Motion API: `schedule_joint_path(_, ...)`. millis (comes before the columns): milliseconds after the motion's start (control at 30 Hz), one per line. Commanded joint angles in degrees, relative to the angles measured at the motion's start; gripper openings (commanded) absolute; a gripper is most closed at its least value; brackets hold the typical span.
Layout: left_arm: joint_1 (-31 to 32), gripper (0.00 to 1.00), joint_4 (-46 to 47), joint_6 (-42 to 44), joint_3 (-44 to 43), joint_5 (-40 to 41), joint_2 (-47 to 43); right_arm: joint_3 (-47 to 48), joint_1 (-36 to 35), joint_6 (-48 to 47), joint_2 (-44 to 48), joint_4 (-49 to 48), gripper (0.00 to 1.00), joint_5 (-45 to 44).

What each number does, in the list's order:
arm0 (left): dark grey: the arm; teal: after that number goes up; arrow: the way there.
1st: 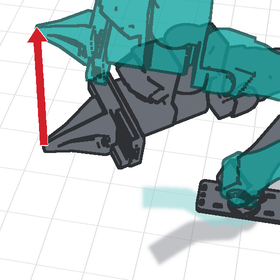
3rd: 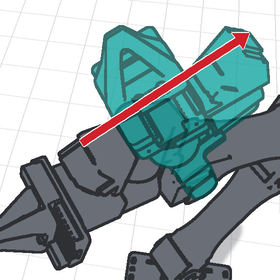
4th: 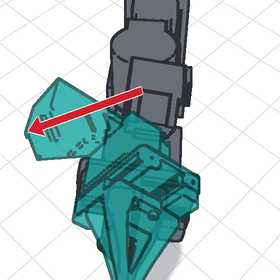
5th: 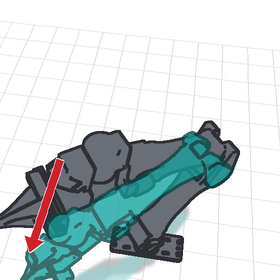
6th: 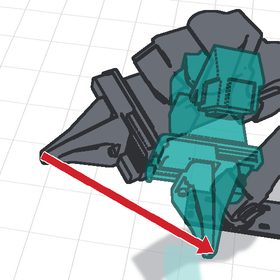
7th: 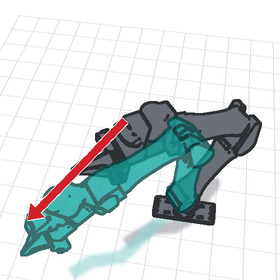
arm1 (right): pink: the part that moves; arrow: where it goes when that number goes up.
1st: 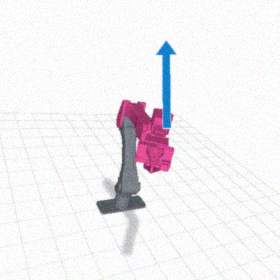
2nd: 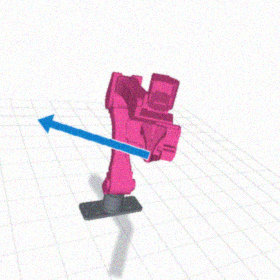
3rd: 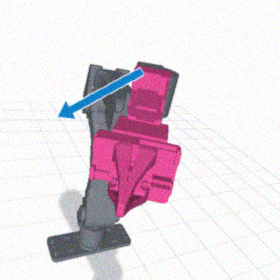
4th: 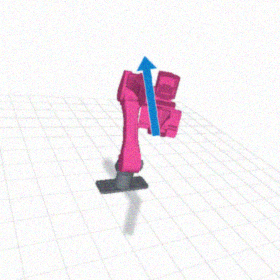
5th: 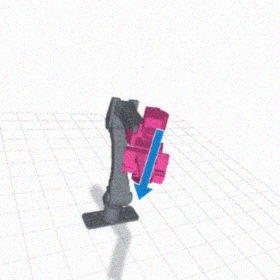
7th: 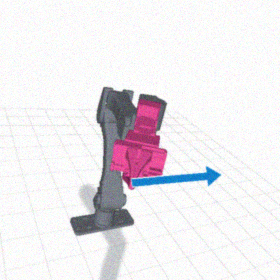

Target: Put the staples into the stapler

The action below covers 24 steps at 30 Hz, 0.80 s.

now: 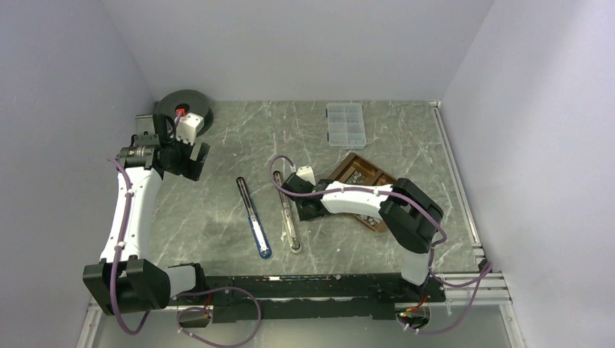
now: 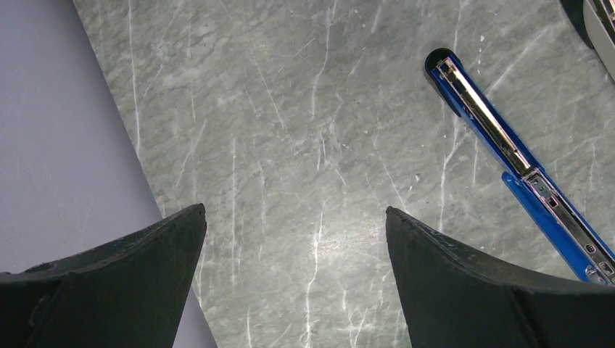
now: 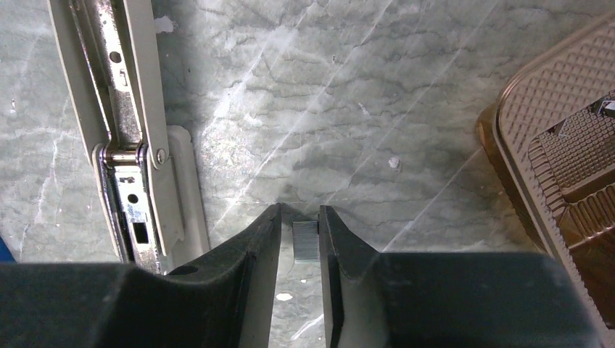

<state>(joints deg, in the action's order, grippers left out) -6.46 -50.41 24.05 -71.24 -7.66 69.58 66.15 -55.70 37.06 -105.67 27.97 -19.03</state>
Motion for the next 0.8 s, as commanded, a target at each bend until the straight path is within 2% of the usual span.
schedule_joint_path(0, -0.2, 0.99, 1.5, -2.3, -0.4, -0.4, -1.3, 1.1, -0.3, -0.3, -0.2, 1.0, 0.28, -1.5)
schedule_joint_path(300, -0.2, 0.99, 1.3, -2.2, 0.2, -0.5, -2.0, 0.3, -0.3, 0.1, 0.8, 1.7, 0.20, -1.5)
schedule_joint_path(500, -0.2, 0.99, 0.8, -2.4, 0.4, -0.9, -1.8, -0.1, -0.4, 1.2, 2.8, 2.0, 0.11, -2.2)
schedule_joint_path(767, -0.2, 0.99, 0.2, -3.5, 1.2, -2.8, -1.0, 2.2, -3.7, 5.1, 8.5, 4.1, 0.02, -9.3)
